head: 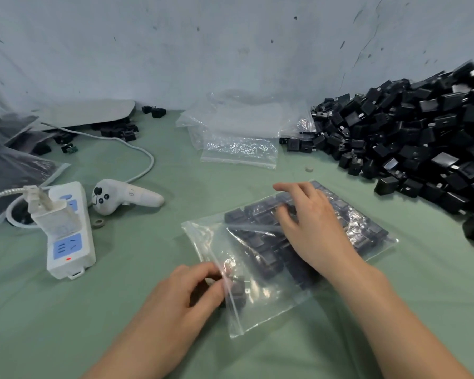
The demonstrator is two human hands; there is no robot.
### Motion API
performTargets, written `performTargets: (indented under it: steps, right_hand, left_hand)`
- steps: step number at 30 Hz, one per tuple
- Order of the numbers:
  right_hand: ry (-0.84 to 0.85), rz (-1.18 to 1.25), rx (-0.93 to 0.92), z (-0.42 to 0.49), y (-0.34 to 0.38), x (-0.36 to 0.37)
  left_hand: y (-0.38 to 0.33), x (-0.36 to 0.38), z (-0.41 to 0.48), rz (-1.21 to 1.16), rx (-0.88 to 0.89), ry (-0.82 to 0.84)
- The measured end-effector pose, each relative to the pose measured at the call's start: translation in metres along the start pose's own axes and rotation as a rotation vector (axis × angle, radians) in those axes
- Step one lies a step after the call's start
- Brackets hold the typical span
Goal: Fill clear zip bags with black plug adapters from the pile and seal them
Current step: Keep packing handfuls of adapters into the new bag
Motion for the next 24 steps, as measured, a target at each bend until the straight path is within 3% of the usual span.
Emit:
performTargets:
  steps: [6,14,24]
  right_hand:
    - [0.009,-0.009,0.005,0.001,-0.001,0.001]
    - [-0.001,-0.036,0.003,0.0,-0.001,0.0]
    - [0.016,-0.057,0.008,0.001,-0.002,0.002]
  left_hand:
    - [0.003,0.012,-0.001,0.031,0.109,0.23]
    - [-0.001,0.022,0.014,0.249,0.232,0.166]
    - [-0.007,0.03,0.03,0.322,0.296,0.121]
Point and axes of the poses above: each hand's wrist, its own z-axis towards the middle knuckle, its own x-axis out of the palm, y = z × x, the point moved 8 cm from there along z, towards the middle knuckle, and after that the axes turned 1 degree about -z, right-handed, at the moved point
